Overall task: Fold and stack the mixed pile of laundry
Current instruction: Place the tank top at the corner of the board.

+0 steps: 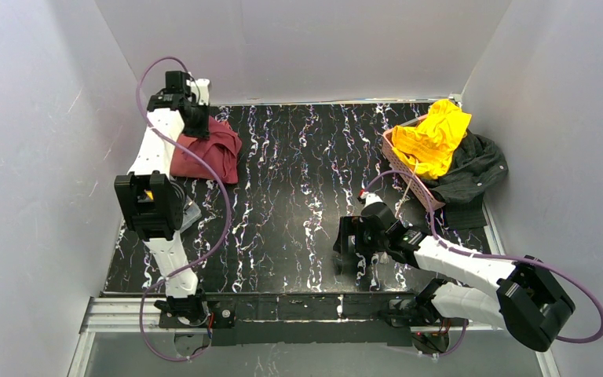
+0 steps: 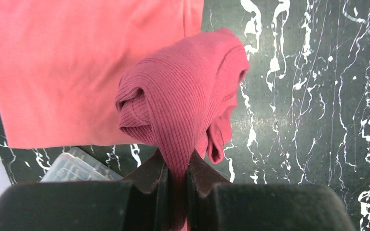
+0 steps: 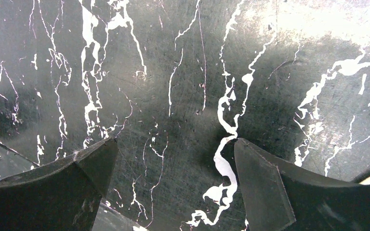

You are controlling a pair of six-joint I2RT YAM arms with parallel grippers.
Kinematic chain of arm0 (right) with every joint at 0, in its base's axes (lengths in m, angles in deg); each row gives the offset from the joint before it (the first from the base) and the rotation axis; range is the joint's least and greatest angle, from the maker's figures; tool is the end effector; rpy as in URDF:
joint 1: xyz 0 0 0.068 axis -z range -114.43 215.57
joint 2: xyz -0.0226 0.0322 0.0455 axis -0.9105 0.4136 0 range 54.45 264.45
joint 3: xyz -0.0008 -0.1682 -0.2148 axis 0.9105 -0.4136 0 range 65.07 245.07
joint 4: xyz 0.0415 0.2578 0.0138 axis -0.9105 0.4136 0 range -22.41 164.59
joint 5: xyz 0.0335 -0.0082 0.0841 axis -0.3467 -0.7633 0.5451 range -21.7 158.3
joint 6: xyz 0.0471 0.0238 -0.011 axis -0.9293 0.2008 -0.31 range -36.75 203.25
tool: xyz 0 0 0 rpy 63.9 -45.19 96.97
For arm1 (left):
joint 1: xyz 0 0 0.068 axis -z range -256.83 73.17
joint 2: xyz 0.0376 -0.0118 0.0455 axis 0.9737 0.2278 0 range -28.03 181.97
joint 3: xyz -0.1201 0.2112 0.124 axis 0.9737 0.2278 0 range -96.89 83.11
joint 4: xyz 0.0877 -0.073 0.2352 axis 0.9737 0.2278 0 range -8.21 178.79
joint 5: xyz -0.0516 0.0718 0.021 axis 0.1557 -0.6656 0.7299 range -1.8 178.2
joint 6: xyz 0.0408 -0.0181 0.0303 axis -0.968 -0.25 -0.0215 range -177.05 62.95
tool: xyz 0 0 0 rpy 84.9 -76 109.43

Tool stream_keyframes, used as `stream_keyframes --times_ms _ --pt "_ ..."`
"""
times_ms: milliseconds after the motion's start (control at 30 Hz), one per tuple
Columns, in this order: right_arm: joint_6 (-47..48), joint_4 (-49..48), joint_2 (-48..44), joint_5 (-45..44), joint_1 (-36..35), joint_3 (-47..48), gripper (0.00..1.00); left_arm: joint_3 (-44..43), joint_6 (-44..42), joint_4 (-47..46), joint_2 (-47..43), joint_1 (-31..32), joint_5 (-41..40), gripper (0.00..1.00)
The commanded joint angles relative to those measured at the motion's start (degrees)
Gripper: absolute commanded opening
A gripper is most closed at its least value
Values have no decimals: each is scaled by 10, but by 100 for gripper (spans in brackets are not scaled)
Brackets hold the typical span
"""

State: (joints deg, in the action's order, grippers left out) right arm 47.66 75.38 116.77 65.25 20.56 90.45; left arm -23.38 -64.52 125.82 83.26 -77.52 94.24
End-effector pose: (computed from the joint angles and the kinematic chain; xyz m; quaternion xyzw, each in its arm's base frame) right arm 0.1476 0.1451 0.1709 -0.0656 0.9204 0.2301 0.3093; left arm 0.4370 0.0015 0.3164 0.0737 0.9321 -0.0242 0.3538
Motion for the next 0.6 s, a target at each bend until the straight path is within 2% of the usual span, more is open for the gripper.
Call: stream_keyframes --times_ms 0,400,567 --pt "-3 -5 7 -3 2 -1 99 -56 1 21 -30 -26 47 0" --pt "-10 0 5 2 2 -2 98 -116 1 47 1 -51 67 0" --pt "-12 -3 2 3 2 -4 98 -113 -2 45 2 -71 64 0"
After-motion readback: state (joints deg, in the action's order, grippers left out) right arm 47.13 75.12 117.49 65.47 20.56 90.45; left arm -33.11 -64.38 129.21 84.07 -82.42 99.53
